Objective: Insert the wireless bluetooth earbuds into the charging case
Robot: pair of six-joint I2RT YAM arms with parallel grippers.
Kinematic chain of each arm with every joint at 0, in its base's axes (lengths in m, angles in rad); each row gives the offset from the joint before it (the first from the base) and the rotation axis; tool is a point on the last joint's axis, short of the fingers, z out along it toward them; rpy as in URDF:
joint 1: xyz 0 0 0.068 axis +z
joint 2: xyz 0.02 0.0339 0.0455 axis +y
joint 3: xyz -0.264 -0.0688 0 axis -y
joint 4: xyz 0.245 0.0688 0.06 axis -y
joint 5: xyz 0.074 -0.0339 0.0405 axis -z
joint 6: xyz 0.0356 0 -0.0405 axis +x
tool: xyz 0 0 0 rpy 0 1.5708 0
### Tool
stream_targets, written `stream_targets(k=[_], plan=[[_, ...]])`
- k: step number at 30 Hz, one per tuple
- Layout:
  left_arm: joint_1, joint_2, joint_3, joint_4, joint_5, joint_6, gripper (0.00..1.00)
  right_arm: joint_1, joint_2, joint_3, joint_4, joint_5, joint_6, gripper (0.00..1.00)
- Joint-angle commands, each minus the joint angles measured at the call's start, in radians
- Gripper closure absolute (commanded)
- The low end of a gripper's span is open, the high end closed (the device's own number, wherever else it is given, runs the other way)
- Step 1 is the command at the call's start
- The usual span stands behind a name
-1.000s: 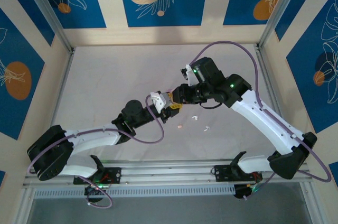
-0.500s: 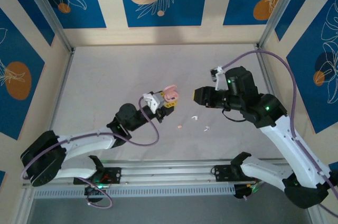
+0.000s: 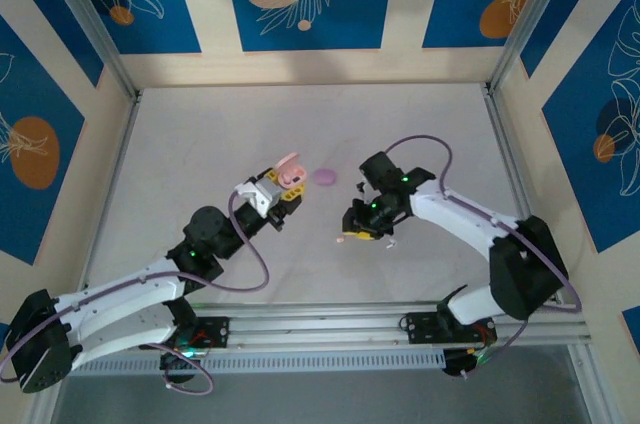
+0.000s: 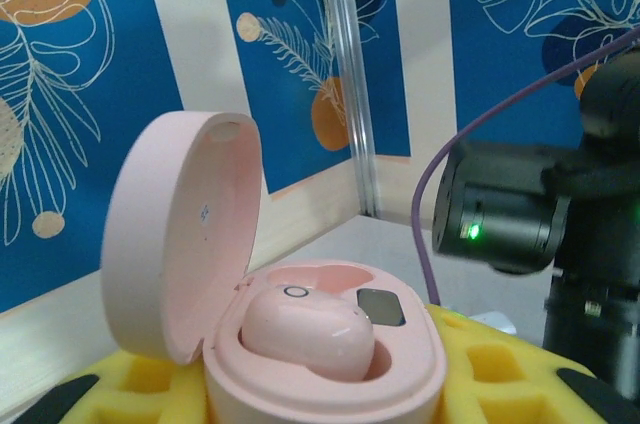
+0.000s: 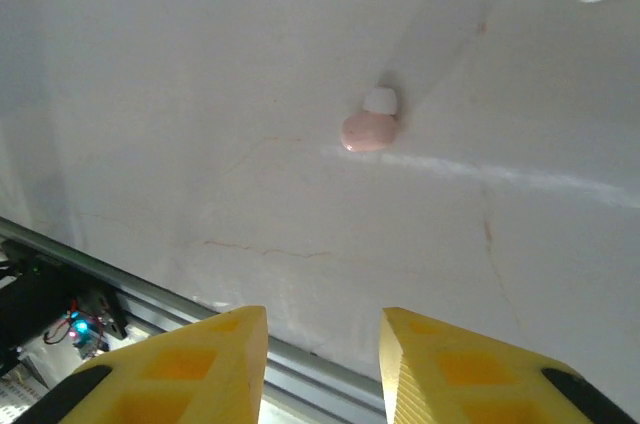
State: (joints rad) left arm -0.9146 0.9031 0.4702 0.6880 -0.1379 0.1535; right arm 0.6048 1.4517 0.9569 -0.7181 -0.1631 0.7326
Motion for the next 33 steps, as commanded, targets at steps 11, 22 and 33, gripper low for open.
stream_targets(k=[11, 22, 33], plan=[[-0.004, -0.023, -0.008, -0.034, -0.003, 0.013, 0.7, 0.047, 0.345, 0.233, 0.023, 0.089, -0.249, 0.62], [-0.005, -0.025, -0.01, -0.04, -0.003, 0.006, 0.7, 0.035, 0.45, 0.275, -0.031, 0.093, -0.301, 0.62], [-0.004, 0.001, -0.008, -0.018, 0.009, -0.005, 0.7, 0.049, 0.342, 0.17, -0.055, 0.079, -0.265, 0.63]])
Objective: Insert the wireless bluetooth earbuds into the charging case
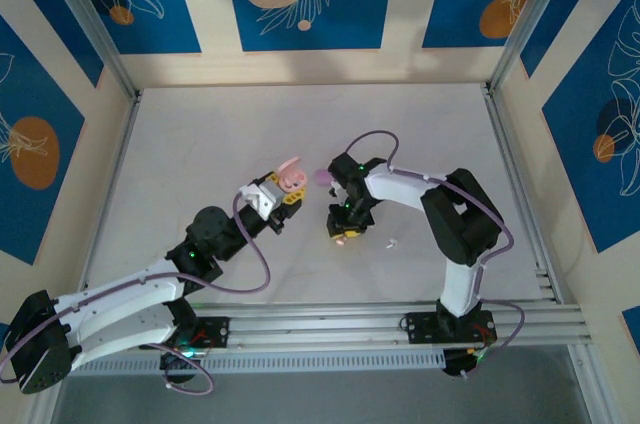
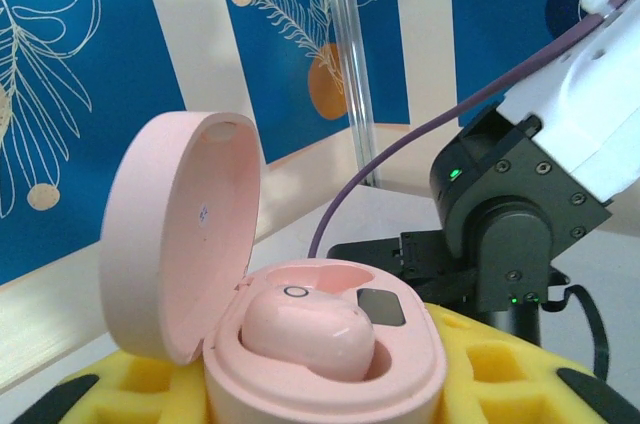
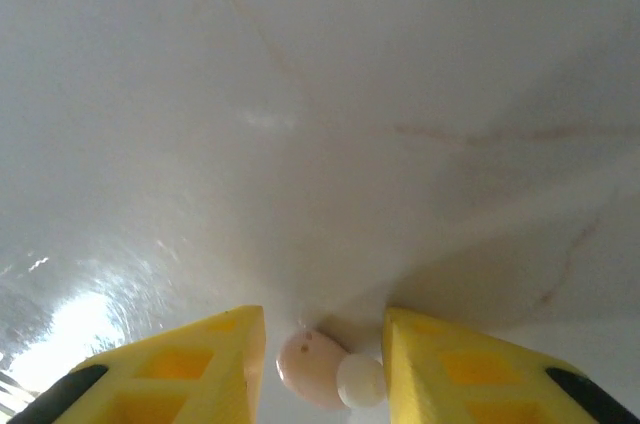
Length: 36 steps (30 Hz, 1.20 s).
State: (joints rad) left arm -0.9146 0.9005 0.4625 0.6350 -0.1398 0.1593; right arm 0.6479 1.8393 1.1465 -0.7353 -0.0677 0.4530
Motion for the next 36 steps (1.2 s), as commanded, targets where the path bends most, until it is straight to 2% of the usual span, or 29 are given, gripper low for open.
stream_targets(k=[1, 7, 13, 25, 36], plan=[[-0.004, 0.007, 0.001, 0.035, 0.011, -0.012, 0.7, 0.007, -0.053, -0.023, -0.041, -0.02, 0.019, 0.63], [-0.004, 0.015, 0.002, 0.04, 0.012, -0.015, 0.7, 0.018, -0.071, -0.027, -0.061, -0.02, 0.03, 0.63], [-0.004, 0.013, 0.004, 0.037, 0.011, -0.017, 0.7, 0.023, -0.064, 0.023, -0.104, 0.084, 0.017, 0.61], [-0.004, 0.003, 0.001, 0.03, 0.006, -0.014, 0.7, 0.081, 0.028, 0.115, -0.178, 0.176, 0.004, 0.61], [-0.004, -0.002, -0.001, 0.028, 0.002, -0.012, 0.7, 0.088, 0.074, 0.141, -0.188, 0.152, -0.012, 0.66]])
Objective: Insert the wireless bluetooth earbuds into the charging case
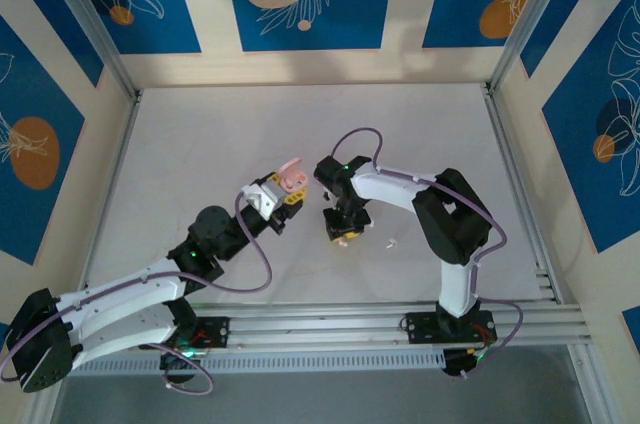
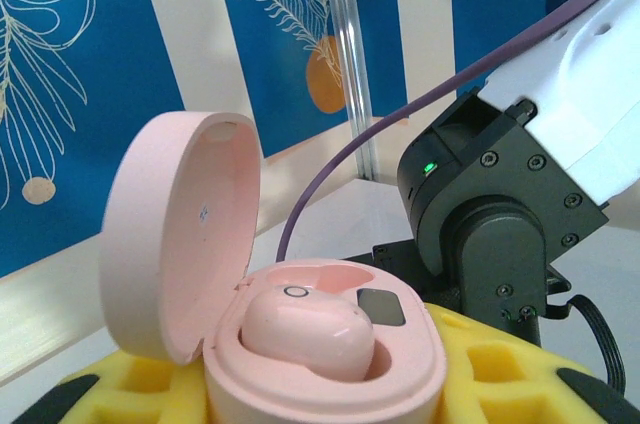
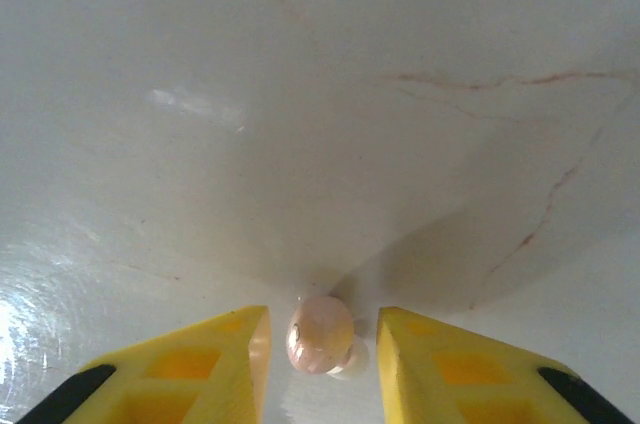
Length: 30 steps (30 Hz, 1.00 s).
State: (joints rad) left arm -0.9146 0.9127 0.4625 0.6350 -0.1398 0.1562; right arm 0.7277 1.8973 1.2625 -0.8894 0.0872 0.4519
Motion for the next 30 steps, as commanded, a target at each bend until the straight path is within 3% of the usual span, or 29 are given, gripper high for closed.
stream_targets(k=[1, 12, 19, 24, 30], plan=[[-0.004, -0.014, -0.001, 0.027, 0.002, -0.007, 0.7, 0.008, 0.017, 0.025, -0.033, -0.006, -0.012, 0.66], [-0.004, -0.006, 0.002, 0.029, 0.005, -0.011, 0.7, 0.01, 0.017, 0.018, -0.022, -0.012, -0.007, 0.76], [-0.004, 0.002, 0.002, 0.022, 0.01, -0.006, 0.7, -0.022, -0.156, 0.011, -0.043, -0.035, 0.007, 0.79], [-0.004, 0.042, 0.006, 0.041, 0.061, 0.002, 0.69, -0.107, -0.412, 0.044, -0.054, -0.164, 0.027, 0.79], [-0.005, 0.112, 0.023, 0.096, 0.167, 0.0, 0.68, -0.202, -0.651, 0.103, 0.048, -0.424, 0.082, 0.78]])
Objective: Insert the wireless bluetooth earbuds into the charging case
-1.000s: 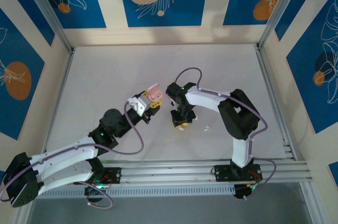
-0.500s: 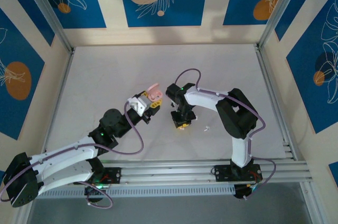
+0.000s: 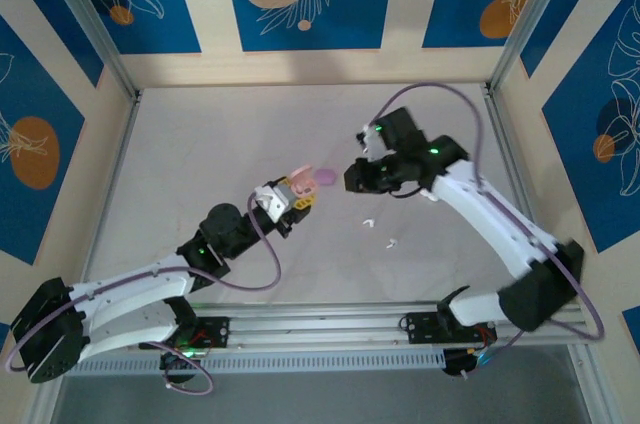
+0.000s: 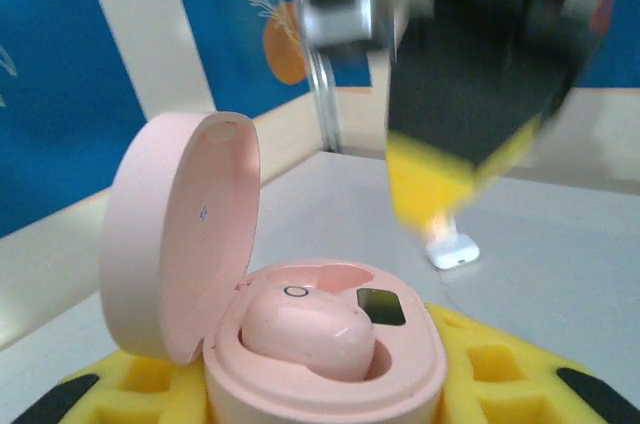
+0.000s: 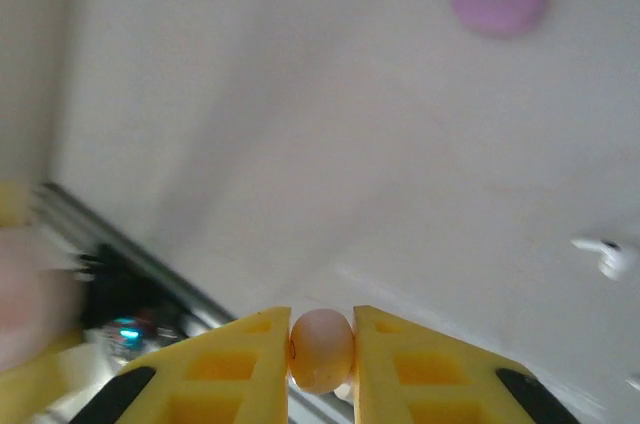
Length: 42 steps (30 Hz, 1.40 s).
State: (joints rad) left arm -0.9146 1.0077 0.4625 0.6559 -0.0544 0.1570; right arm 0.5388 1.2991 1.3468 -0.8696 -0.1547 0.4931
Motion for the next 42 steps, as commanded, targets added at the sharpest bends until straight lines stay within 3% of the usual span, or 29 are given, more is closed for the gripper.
stream_targets(k=[1, 5, 16, 42], plan=[[-0.005, 0.026, 0.028, 0.085, 0.1, -0.003, 0.68, -0.022, -0.074, 0.024, 0.051, -0.238, 0.052, 0.78], [-0.004, 0.059, 0.042, 0.119, 0.151, -0.016, 0.68, -0.027, -0.088, 0.037, 0.113, -0.404, 0.075, 0.78], [-0.004, 0.094, 0.066, 0.173, 0.235, -0.069, 0.68, -0.019, -0.065, -0.006, 0.15, -0.524, 0.066, 0.78], [0.005, 0.121, 0.085, 0.243, 0.301, -0.152, 0.68, -0.017, -0.028, -0.009, 0.032, -0.436, -0.021, 0.78]])
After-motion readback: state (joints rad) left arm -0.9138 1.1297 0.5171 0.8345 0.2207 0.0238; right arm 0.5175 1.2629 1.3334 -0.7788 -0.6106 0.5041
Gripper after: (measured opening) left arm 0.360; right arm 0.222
